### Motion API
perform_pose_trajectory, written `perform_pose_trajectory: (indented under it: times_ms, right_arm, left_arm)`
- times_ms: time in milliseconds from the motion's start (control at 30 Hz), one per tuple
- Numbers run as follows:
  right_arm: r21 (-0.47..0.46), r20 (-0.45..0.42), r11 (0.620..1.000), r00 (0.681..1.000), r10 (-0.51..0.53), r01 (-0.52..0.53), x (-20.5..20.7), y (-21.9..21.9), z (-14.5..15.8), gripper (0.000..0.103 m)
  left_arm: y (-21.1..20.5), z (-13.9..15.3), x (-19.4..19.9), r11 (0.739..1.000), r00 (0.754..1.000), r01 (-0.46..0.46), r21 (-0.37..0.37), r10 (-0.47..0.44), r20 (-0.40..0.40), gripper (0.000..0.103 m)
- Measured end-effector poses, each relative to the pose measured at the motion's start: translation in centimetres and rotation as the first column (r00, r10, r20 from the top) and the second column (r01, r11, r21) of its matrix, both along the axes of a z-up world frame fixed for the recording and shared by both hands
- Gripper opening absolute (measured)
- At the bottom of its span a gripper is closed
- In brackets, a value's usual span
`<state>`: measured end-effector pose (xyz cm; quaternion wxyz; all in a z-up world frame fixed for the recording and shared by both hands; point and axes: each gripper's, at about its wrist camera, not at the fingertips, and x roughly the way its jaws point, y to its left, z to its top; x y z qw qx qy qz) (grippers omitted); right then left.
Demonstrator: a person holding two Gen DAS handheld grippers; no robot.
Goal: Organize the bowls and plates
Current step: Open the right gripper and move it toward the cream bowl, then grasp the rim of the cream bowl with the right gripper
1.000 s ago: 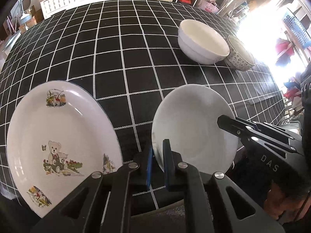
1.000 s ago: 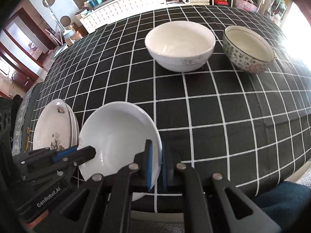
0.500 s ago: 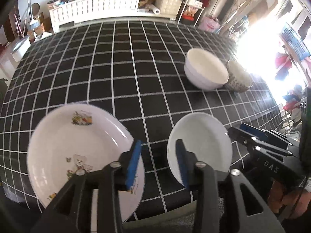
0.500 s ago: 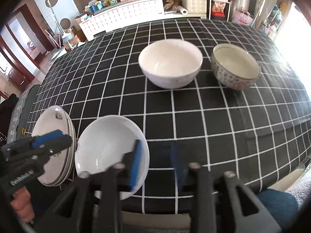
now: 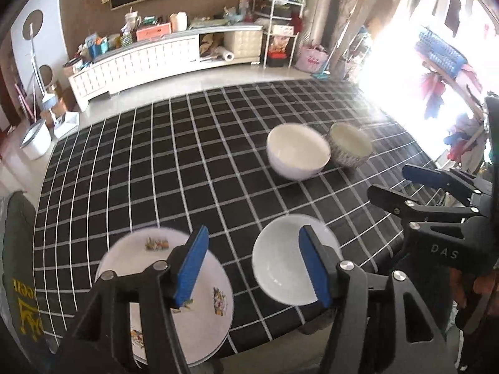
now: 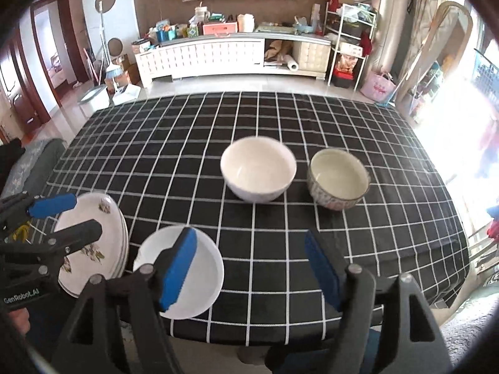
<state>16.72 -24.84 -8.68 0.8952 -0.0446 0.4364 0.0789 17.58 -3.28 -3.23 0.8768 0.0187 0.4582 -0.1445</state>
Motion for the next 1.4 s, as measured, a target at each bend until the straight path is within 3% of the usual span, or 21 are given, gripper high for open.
perform_pose_trajectory:
  times_ms: [233,433,667,833,1033,1233,1400]
  right_arm:
    - [0.027,-0.043,1.000,0.999,0.006,-0.005,1.7,-0.9,1.9,0.076]
    - [-0.066,0.014,0.996,0.998,0.054,-0.053,2.8,-0.5,3.5,0.076]
    - [0.009,-0.066,1.000,0.998,0.017,-0.017,6.1,-2.3,4.0,0.076]
    - [0.057,-0.141,0.998,0.990,0.009,-0.001,8.4,-3.5,3.8,0.076]
    - [0.052,-0.188,0.998,0.981,0.043,-0.034,10.8,-3.4,3.2,0.076]
    - [0.137,-0.331,0.990,0.943,0.031,0.015,13.9,-4.2,0.4,0.076]
    - [0.155,-0.377,0.987,0.926,0.012,0.051,15.8,-5.0,-1.9,0.076]
  left_arm:
    - [-0.6,3.1,2.3,1.000,0.999,-0.025,0.003,0.025,0.037,0.058]
    - [-2.0,4.3,4.4,1.000,1.000,-0.014,0.024,0.013,0.010,0.061]
    - [-3.6,4.6,6.9,1.000,0.999,-0.007,0.007,0.007,-0.032,0.061]
    - [-4.8,3.7,8.7,1.000,0.996,-0.001,-0.002,0.001,-0.087,0.061]
    - [-6.1,2.4,11.3,0.999,0.993,-0.008,0.048,0.014,-0.119,0.061]
    - [-6.3,0.1,14.7,0.999,0.981,-0.017,0.044,0.025,-0.190,0.061]
    - [-6.1,-2.3,17.0,0.999,0.967,-0.033,0.022,0.037,-0.254,0.061]
